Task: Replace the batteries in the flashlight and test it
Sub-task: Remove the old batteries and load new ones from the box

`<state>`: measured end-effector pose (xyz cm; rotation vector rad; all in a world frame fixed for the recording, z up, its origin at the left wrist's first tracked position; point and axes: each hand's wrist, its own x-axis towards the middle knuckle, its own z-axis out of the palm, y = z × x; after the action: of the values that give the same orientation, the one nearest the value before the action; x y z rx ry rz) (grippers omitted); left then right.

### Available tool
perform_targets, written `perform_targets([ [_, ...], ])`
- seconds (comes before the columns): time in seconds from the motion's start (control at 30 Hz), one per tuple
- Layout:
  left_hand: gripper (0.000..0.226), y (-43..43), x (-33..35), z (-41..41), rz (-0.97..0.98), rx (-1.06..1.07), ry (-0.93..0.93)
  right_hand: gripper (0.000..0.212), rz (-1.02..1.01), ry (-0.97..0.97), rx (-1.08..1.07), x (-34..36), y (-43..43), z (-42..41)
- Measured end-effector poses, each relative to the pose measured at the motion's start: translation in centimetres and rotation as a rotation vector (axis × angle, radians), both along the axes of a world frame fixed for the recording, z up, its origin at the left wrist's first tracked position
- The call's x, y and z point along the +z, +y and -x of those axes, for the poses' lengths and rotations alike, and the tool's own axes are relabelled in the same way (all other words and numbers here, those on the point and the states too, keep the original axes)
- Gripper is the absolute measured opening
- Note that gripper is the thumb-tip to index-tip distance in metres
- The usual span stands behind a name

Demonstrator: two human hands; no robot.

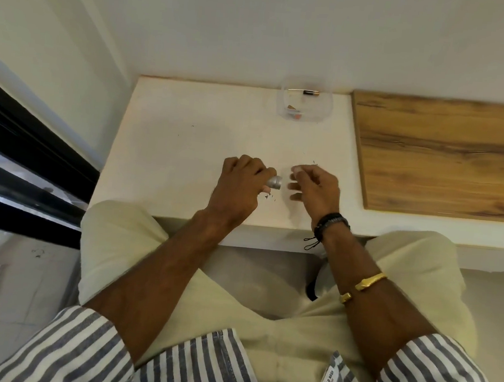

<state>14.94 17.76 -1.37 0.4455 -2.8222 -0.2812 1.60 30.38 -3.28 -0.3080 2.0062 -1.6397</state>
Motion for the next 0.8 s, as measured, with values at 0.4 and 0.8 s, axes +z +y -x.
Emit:
perform_targets([
  [0.4,0.028,-0.2,2.1,1.2,0.266,-0.123,-0.076,0.026,0.274,-0.74,0.2,0.6,0.2,-0.8],
  [0.8,0.035,-2.3,0.8,0.7,-0.136,0.208,0.086,0.017,0.315,-0.695,0.001,1.0,1.5,0.8],
])
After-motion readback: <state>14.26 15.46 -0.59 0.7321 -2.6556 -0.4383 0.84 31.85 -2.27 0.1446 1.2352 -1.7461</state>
